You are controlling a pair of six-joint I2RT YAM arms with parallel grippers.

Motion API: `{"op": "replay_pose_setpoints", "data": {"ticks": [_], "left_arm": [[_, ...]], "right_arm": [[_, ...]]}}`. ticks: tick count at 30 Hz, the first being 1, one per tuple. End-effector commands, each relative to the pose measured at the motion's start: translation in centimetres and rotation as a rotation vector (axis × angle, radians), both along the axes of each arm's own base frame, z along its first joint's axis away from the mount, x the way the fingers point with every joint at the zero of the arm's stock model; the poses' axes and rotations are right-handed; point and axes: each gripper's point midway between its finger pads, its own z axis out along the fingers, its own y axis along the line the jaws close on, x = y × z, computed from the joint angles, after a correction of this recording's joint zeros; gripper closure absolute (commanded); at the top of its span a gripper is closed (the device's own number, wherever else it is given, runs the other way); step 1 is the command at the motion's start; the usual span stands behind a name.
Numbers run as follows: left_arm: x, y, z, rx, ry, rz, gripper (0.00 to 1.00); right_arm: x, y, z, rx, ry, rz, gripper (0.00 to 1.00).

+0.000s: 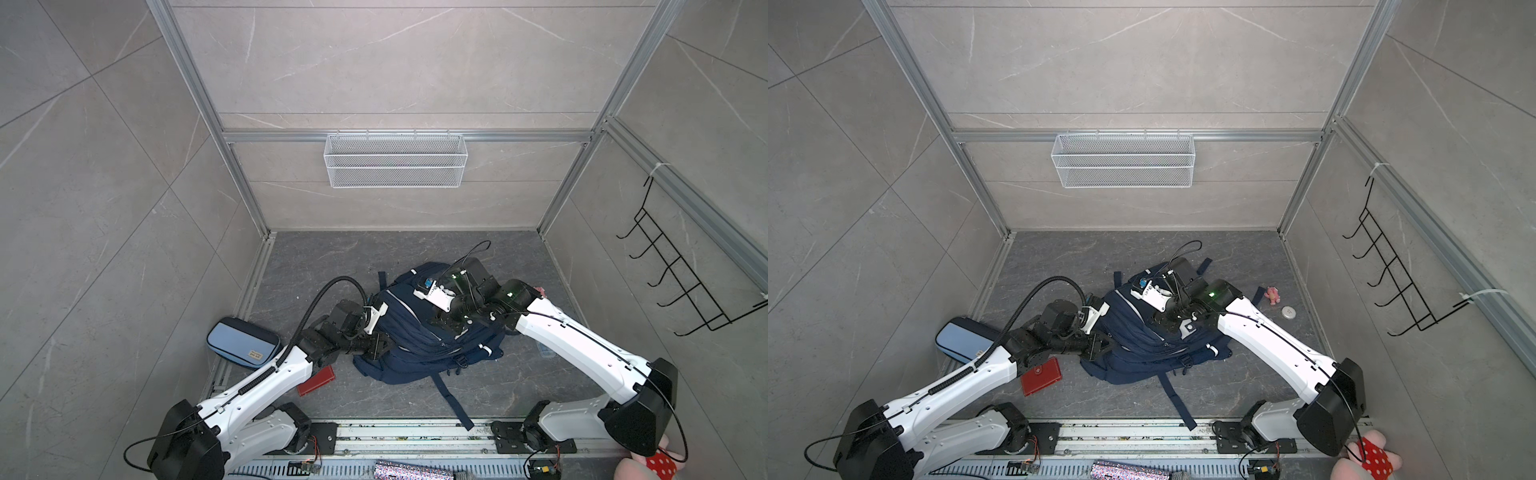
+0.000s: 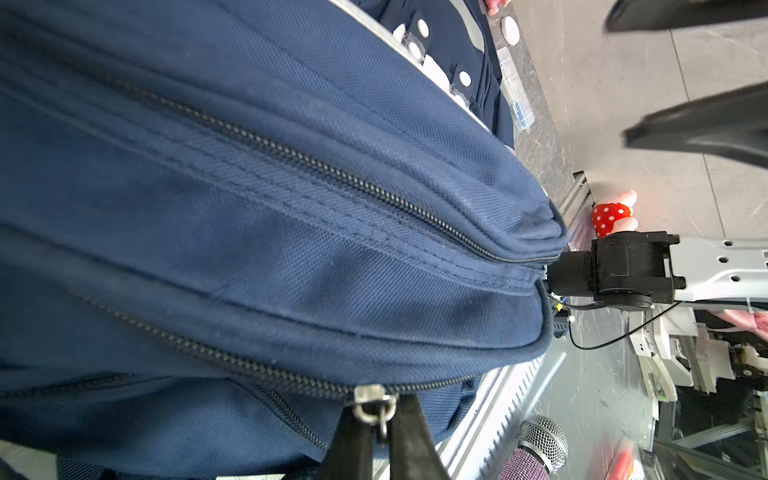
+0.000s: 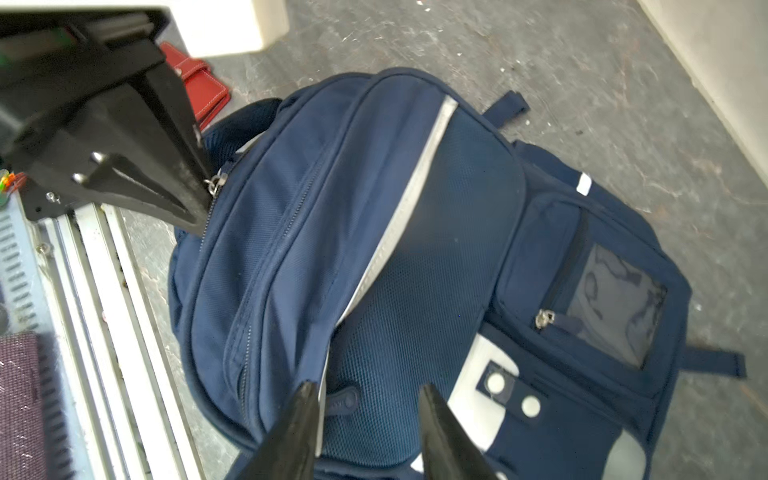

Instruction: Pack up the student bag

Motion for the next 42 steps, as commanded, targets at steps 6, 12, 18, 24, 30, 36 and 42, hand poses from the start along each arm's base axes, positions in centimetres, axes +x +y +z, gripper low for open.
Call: {"op": "replay_pose_setpoints", "data": {"ticks": [6, 12, 18, 24, 30, 36, 42], "left_arm": [[2.1, -2.9, 4.3, -0.124, -0.086, -0.037, 1.0], [2.6, -4.1, 5.2, -0.172, -0.093, -0.064, 1.0], [2.4, -4.3, 5.5, -0.182, -0.079, -0.071, 1.0], [2.3, -4.3, 6.1, -0.203, -0.084, -0.063, 1.0], [2.8, -5.0, 6.0, -0.231, -0.074, -0.059, 1.0], [2.9, -4.8, 6.5, -0.242, -0.09, -0.037, 1.0], [2.5, -3.9, 5.4, -0.195, -0.07, -0.014, 1.0]], "right_arm": [[-5.7, -0.8, 3.8, 0.212, 0.184, -0.064, 0.34], [-10.3, -2.1, -2.0, 0.174, 0.376, -0.064, 0.25], [-9.4, 0.3, -2.7, 0.234, 0.405, -0.028, 0.26], [-7.3, 2.6, -5.5, 0.169, 0.385, -0.022, 0.26], [-4.4, 4.6, -9.2, 0.157, 0.365, -0.073, 0.22], [-2.4, 5.0, -10.5, 0.134, 0.317, -0.125, 0.34], [-1.6, 3.1, -10.2, 0.106, 0.253, -0.187, 0.81]]}}
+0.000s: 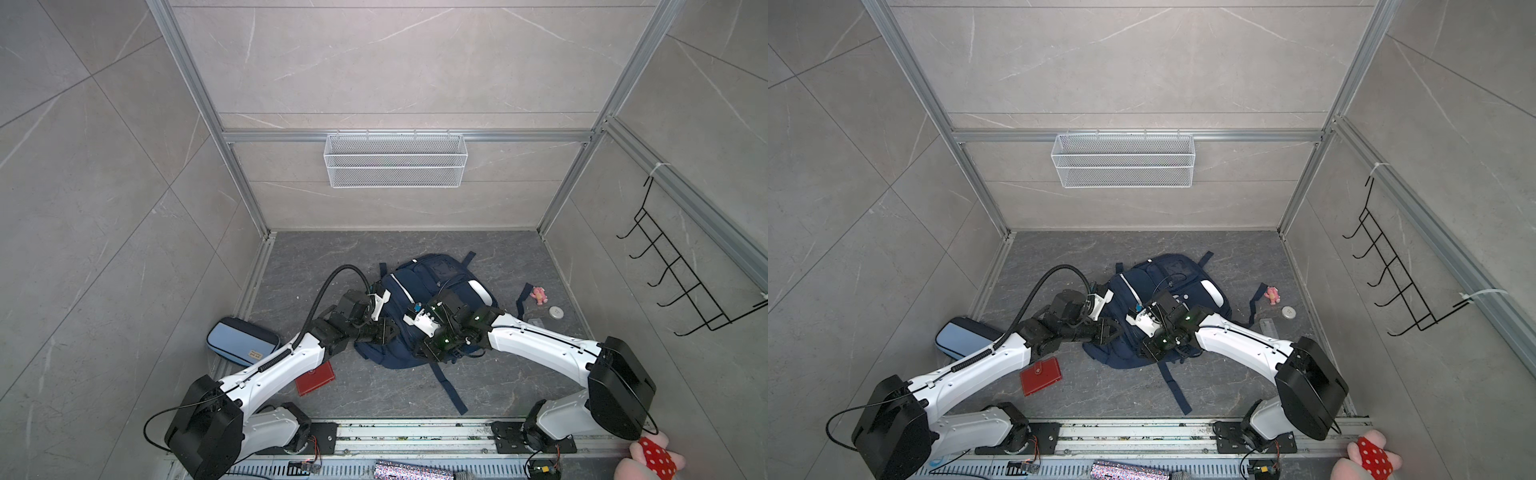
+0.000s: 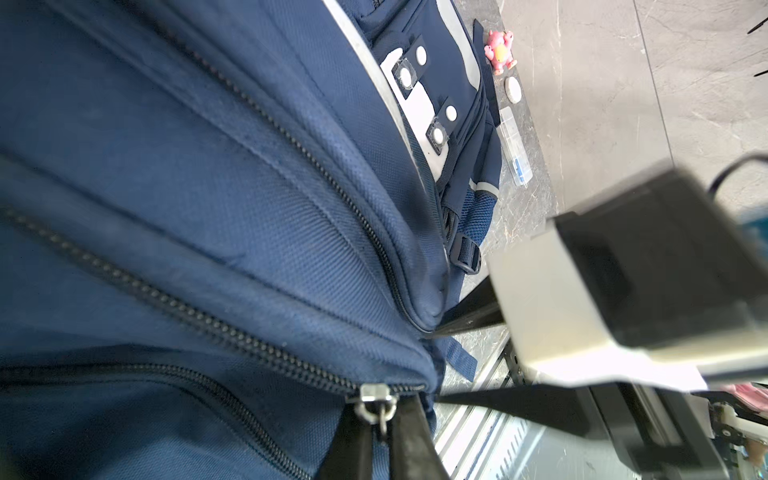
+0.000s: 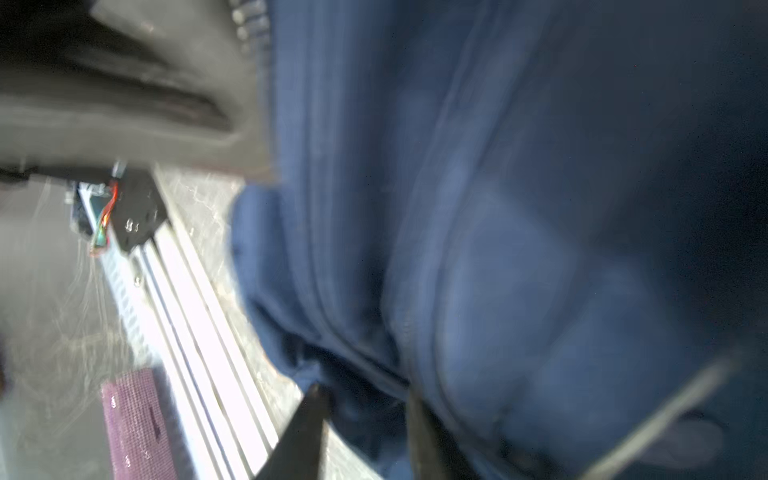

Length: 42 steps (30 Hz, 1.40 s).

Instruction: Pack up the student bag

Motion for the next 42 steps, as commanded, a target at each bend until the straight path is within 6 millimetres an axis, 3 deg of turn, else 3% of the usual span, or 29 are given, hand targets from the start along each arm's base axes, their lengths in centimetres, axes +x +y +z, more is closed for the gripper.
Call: {"op": "replay_pose_setpoints", "data": {"ticks": [1, 2, 3, 12, 17, 19, 22, 24, 27, 29, 32, 35, 39, 42], "left_arm": [[-0.9, -1.6, 4.8, -0.128, -0.09, -0.082, 1.0], [-0.9, -1.3, 4.3, -0.104, -0.086, -0.073, 1.0], [-0.8, -0.9, 3.9, -0.079, -0.081, -0.061, 1.0], [0.7, 2.4, 1.6, 0.09, -0.107, 0.08, 1.0], [1.2, 4.3, 1.1, 0.148, -0.122, 0.133, 1.0], [1.1, 4.1, 1.5, 0.13, -0.131, 0.107, 1.0], [0.4, 2.2, 2.8, 0.042, -0.123, 0.018, 1.0], [0.1, 0.8, 3.9, -0.026, -0.109, -0.034, 1.0], [1.0, -0.2, 5.4, -0.091, -0.114, -0.02, 1.0], [1.8, -0.8, 6.7, -0.134, -0.135, 0.004, 1.0], [3.1, -1.8, 8.1, -0.183, -0.154, 0.03, 1.0], [3.7, -3.4, 9.2, -0.225, -0.165, 0.027, 1.0], [3.2, -5.5, 9.9, -0.233, -0.168, 0.005, 1.0], [2.3, -6.7, 9.7, -0.227, -0.163, -0.016, 1.0]], "right_arm": [[2.8, -0.7, 1.4, 0.003, -0.142, -0.071, 0.9], [2.9, -1.1, 1.5, -0.004, -0.151, -0.084, 0.99], [3.1, -1.7, 1.8, -0.012, -0.161, -0.102, 1.0], [5.4, -8.8, 2.5, -0.105, -0.191, -0.328, 1.0], [6.1, -11.0, 3.8, -0.142, -0.256, -0.359, 1.0], [6.3, -11.3, 4.3, -0.142, -0.272, -0.354, 1.0], [4.7, -8.9, 6.1, -0.05, -0.238, -0.194, 0.99], [2.8, -6.9, 7.4, 0.032, -0.186, -0.078, 0.82], [-0.7, -5.3, 8.5, 0.078, -0.141, 0.055, 0.67], [-2.5, -4.6, 8.7, 0.092, -0.11, 0.097, 0.56], [-4.1, -3.3, 8.2, 0.143, -0.032, 0.107, 0.28], [-3.8, -2.0, 7.2, 0.164, -0.008, 0.076, 0.25], [-1.7, -0.4, 6.7, 0.197, -0.024, 0.021, 0.24], [0.2, -0.1, 4.9, 0.134, -0.04, -0.019, 0.26]]}}
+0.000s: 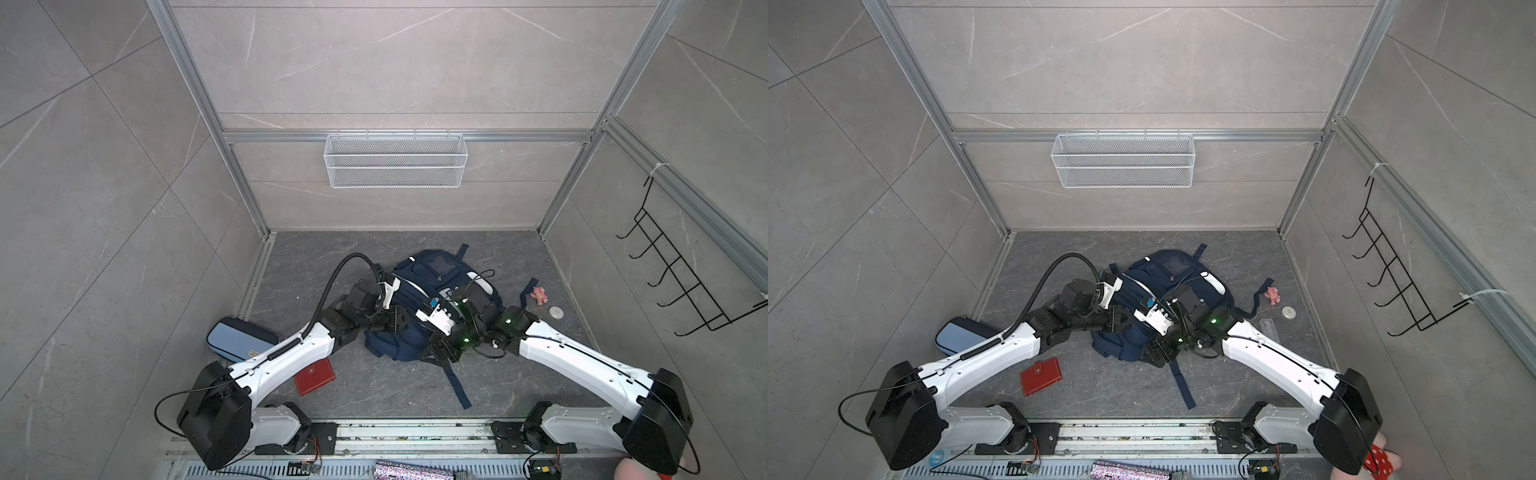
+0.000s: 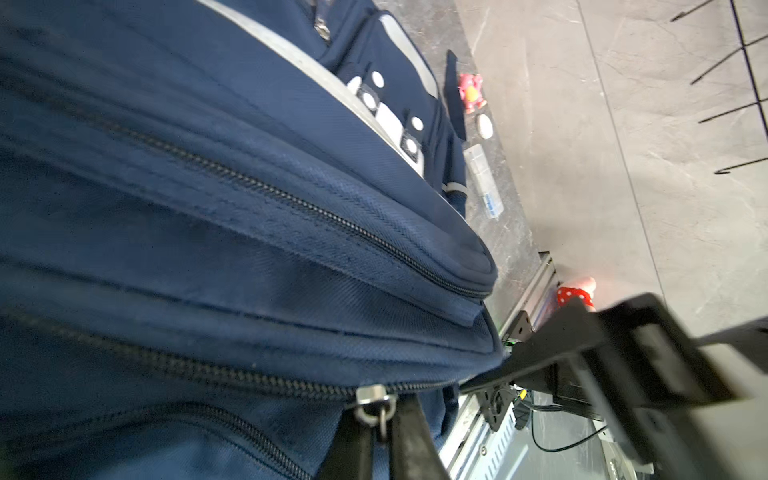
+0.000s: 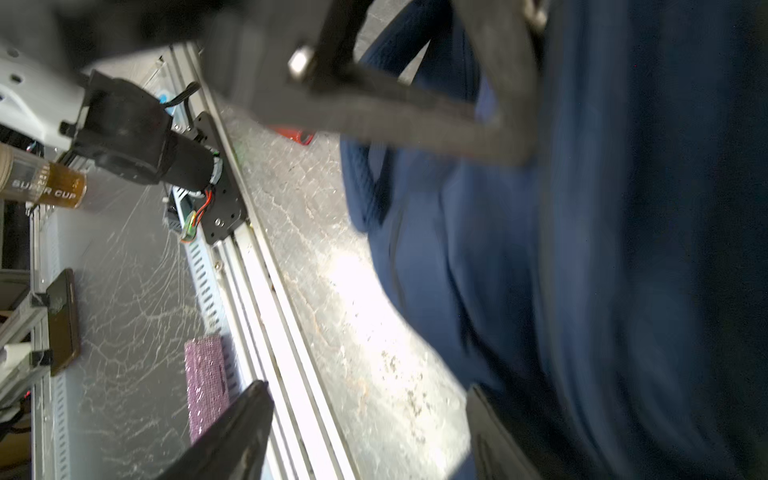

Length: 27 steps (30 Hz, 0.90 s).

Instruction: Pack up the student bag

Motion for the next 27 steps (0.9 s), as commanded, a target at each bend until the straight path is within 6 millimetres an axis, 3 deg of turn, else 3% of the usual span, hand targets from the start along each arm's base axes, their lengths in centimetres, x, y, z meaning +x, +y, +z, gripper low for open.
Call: {"op": "replay_pose_setpoints", "data": {"ticks": [1, 6, 9, 13, 15, 18, 21, 27], "left_arm": [[0.5, -2.9, 6.4, -0.169, -0.138, -0.029, 1.0], [-0.4, -2.7, 5.9, -0.177, -0.124, -0.024, 1.0], [-1.0, -1.9, 5.6, -0.169, -0.117, -0.02, 1.0], [-1.8, -1.1, 4.6, -0.126, -0.1, -0.03, 1.0], [-2.1, -0.8, 4.5, -0.117, -0.097, -0.033, 1.0], [-2.4, -0.5, 4.1, -0.11, -0.086, -0.04, 1.0], [-2.7, -0.8, 3.8, -0.117, -0.072, -0.059, 1.0], [-3.4, -1.9, 3.9, -0.138, -0.044, -0.136, 1.0]], "right_arm": [[2.7, 1.0, -1.0, -0.023, -0.042, -0.069, 0.27], [5.8, -0.8, -1.8, -0.132, -0.15, -0.192, 0.29], [6.6, -1.9, -2.3, -0.143, -0.174, -0.263, 0.29], [7.7, -3.3, -4.3, -0.219, -0.184, -0.328, 0.45], [8.0, -3.7, -4.3, -0.23, -0.197, -0.335, 0.47], [7.8, -2.7, -2.7, -0.156, -0.234, -0.29, 0.41], [7.4, -1.4, -1.1, -0.042, -0.269, -0.245, 0.28], [6.5, 0.7, -1.1, 0.033, -0.232, -0.129, 0.2]]}}
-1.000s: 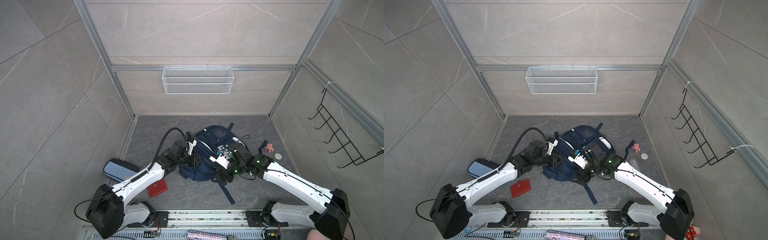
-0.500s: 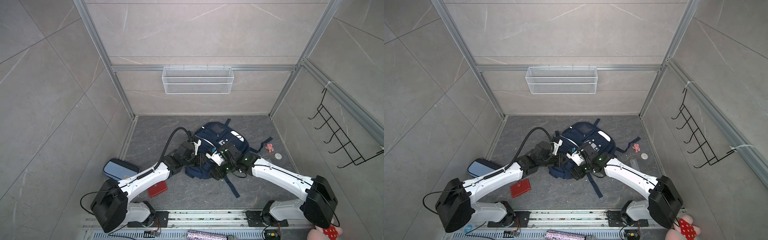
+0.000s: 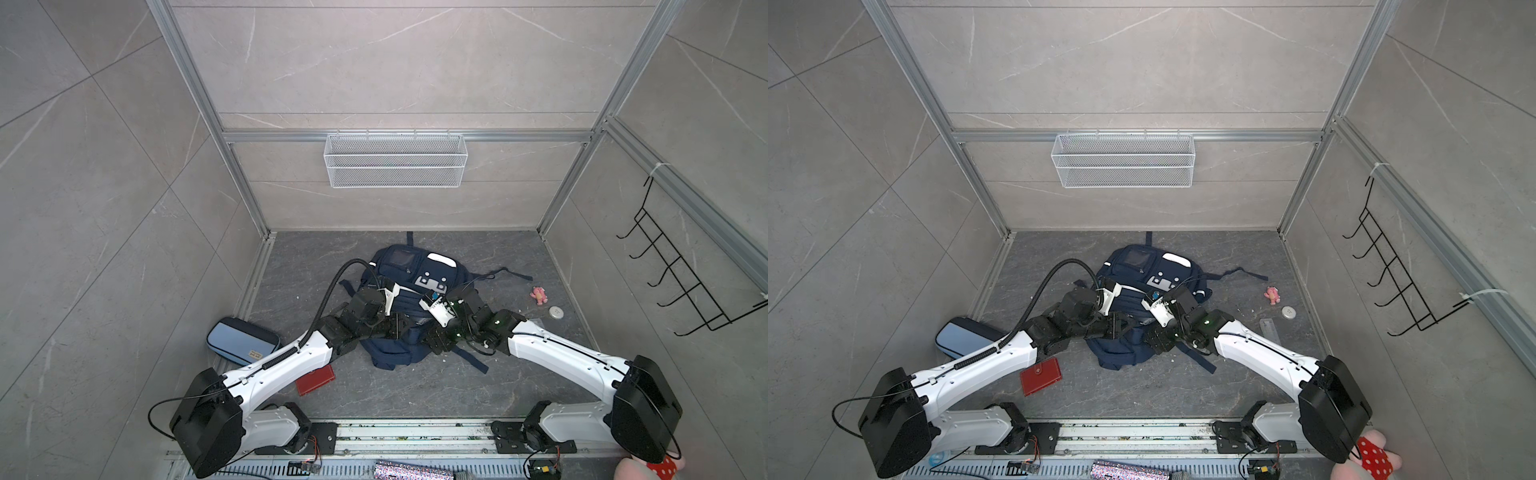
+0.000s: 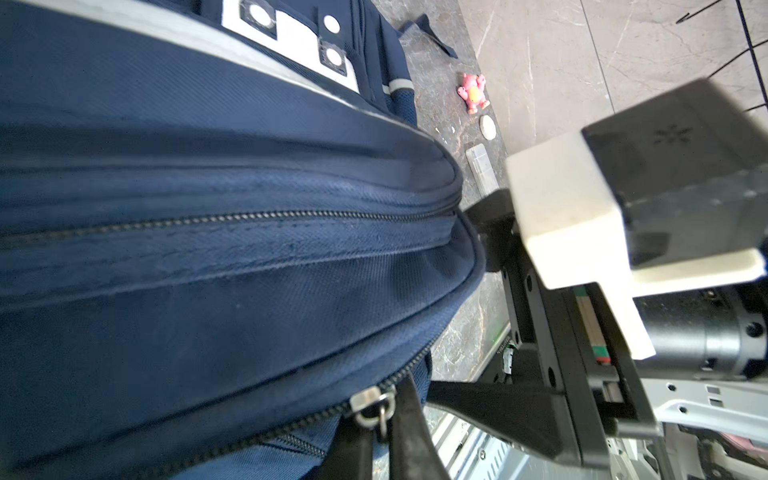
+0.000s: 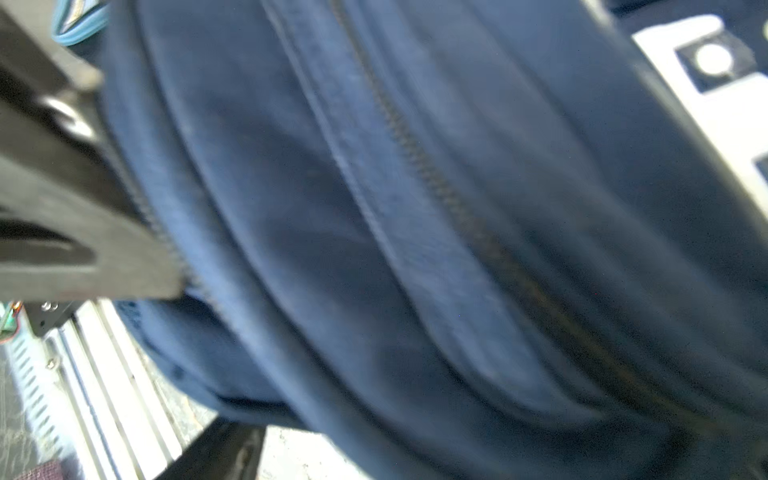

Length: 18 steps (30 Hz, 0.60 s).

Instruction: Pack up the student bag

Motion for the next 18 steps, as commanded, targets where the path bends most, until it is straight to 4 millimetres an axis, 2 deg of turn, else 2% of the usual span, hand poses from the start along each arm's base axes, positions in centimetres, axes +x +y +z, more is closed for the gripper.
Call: {"op": "replay_pose_setpoints", "data": {"ticks": [1, 3, 4, 6, 10, 11, 16, 18], "left_arm": [[-2.0, -2.6, 4.3, -0.137, -0.053, -0.17, 1.0], [-2.1, -2.5, 4.2, -0.122, -0.053, -0.17, 1.0], [-1.9, -2.3, 4.2, -0.113, -0.055, -0.162, 1.0], [-1.7, -1.7, 3.8, -0.086, -0.054, -0.137, 1.0], [-0.7, 0.9, 2.5, -0.008, -0.054, -0.019, 1.0], [-0.5, 1.8, 2.1, 0.004, -0.047, 0.017, 1.0], [0.3, 6.1, -0.4, 0.089, 0.025, 0.137, 1.0], [0.3, 7.3, -0.9, 0.109, 0.041, 0.161, 0.95]], "right_arm": [[0.8, 2.5, 1.5, 0.091, -0.055, 0.087, 0.21], [0.7, 2.8, 0.9, 0.084, -0.039, 0.112, 0.25], [0.8, 2.9, 0.7, 0.074, -0.03, 0.12, 0.33], [1.0, 2.6, -0.1, 0.043, -0.01, 0.109, 0.5], [1.7, 0.8, -0.1, 0.063, 0.0, 0.051, 0.95], [1.8, 0.3, 0.1, 0.063, -0.008, 0.035, 1.0], [2.7, -2.3, 0.4, 0.04, -0.032, -0.045, 1.0], [2.8, -2.8, 0.2, 0.031, -0.031, -0.052, 1.0]]}}
